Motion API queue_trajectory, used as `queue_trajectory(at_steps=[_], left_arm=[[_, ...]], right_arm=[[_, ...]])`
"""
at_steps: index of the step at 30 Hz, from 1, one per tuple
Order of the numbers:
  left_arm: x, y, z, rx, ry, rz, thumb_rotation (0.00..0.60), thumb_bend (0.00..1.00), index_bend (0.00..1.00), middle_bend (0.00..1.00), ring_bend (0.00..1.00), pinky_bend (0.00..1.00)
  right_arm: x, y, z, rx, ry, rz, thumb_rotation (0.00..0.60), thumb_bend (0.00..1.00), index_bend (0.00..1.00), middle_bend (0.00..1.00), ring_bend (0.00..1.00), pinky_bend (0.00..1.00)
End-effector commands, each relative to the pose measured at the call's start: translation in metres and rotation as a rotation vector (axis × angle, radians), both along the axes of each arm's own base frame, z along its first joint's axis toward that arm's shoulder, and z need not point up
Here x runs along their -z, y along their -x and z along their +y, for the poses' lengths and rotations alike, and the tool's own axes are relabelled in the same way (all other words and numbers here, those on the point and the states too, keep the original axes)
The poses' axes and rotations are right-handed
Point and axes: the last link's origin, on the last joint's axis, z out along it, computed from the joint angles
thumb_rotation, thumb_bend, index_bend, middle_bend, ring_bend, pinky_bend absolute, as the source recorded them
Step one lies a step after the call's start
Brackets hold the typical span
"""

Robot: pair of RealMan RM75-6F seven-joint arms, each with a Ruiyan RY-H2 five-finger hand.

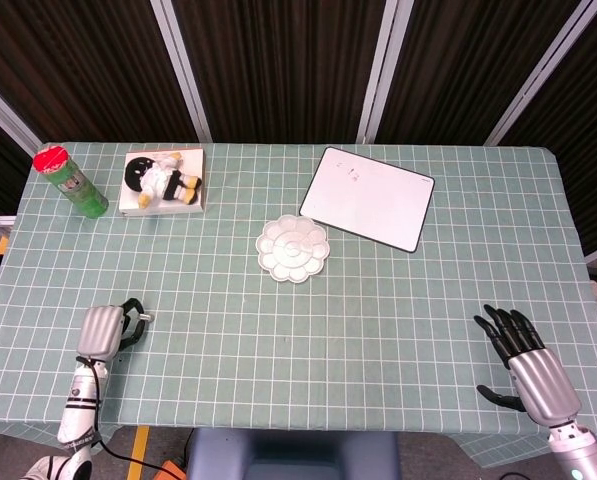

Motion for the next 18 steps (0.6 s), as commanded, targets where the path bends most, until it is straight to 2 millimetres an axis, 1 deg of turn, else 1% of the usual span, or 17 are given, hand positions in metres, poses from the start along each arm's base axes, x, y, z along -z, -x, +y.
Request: queue_trajectory(at_steps=[1,5,10,13,16,18], left_arm=[[0.0,-0.003,0.001,0.007,0.002,0.004,0.6,0.41,0.51,1.0,1.0,1.0],[0.0,-0.004,0.001,0.006,0.007,0.008,0.6,0.4,0.49,1.0,1.0,1.0],[-0.001,-0.004,0.001,0.005,0.013,0.009,0.6,0.4,0.41,1.0,1.0,1.0],[-0.003,-0.004,0.0,0.004,0.017,0.011,0.6,0.4,0.39,1.0,1.0,1.0],[-0.007,-0.005,-0.003,0.016,0.001,0.007,0.6,0.4,0.34,1.0,1.0,1.0],[-0.017,-0.007,-0.008,0.04,-0.04,-0.017,0.6,0.4,0.28,0.99,1.0,1.0]], right_arm=[[0.0,0.0,0.0,0.0,0.001,-0.001,0.6,0.17,0.0,0.0,0.0,0.0],[-0.001,0.0,0.0,0.0,0.002,-0.001,0.6,0.17,0.0,0.0,0.0,0.0],[0.0,0.0,0.0,0.0,0.001,0.0,0.6,0.17,0.0,0.0,0.0,0.0],[0.0,0.0,0.0,-0.001,0.0,0.001,0.6,0.17,0.0,0.0,0.0,0.0],[0.0,-0.001,0.0,-0.001,0.0,0.001,0.6,0.17,0.0,0.0,0.0,0.0],[-0.001,-0.001,0.001,-0.003,0.004,-0.001,0.6,0.17,0.0,0.0,0.0,0.0]])
